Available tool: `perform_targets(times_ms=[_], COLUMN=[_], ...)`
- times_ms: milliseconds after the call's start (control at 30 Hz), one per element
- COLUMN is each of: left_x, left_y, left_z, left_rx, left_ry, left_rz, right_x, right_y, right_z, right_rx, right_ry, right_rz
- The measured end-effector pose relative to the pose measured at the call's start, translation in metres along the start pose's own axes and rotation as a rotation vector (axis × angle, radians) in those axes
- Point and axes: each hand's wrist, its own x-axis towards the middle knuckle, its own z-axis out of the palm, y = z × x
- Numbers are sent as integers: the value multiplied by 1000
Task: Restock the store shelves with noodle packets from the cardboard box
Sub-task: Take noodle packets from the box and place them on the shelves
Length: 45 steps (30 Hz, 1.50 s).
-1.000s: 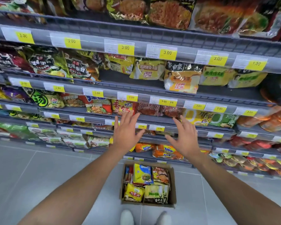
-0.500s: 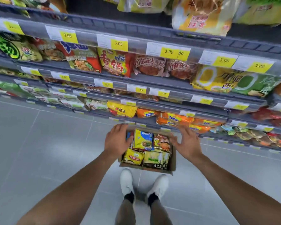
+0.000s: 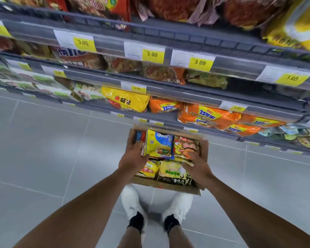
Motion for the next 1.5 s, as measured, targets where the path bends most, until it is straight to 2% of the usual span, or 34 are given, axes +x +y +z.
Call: perform_targets(times_ms=[167, 300, 400, 567, 733, 1067, 1167, 1333, 1500], left_x=[87, 144, 163, 189, 184, 171, 155, 120, 58], left_y=[-42, -58, -51, -61, -52, -44, -51, -54, -28], left_z=[70, 104, 109, 139, 145, 132, 115, 78, 13], left_rx=[-62, -154, -252, -399, -618, -709, -725, -745, -866], left_ry=[-41, -173, -168, -157, -220, -253, -245, -328, -379], left_rz=[-135, -185, -213, -278, -366, -243, -270, -285, -177], right_x=[64, 109, 146, 172, 184, 177, 168, 137, 79], right_y=[15, 17, 20, 19, 23, 32, 29, 5, -31], right_z=[41, 72, 93, 108, 122, 110, 101, 84, 49], right_rx=[135, 263, 285, 363, 417, 497, 513, 618, 826], right_ry=[-68, -132, -126, -114, -92, -36, -11, -14, -100], right_rz=[107, 163, 144, 247, 236, 268, 269, 283, 295])
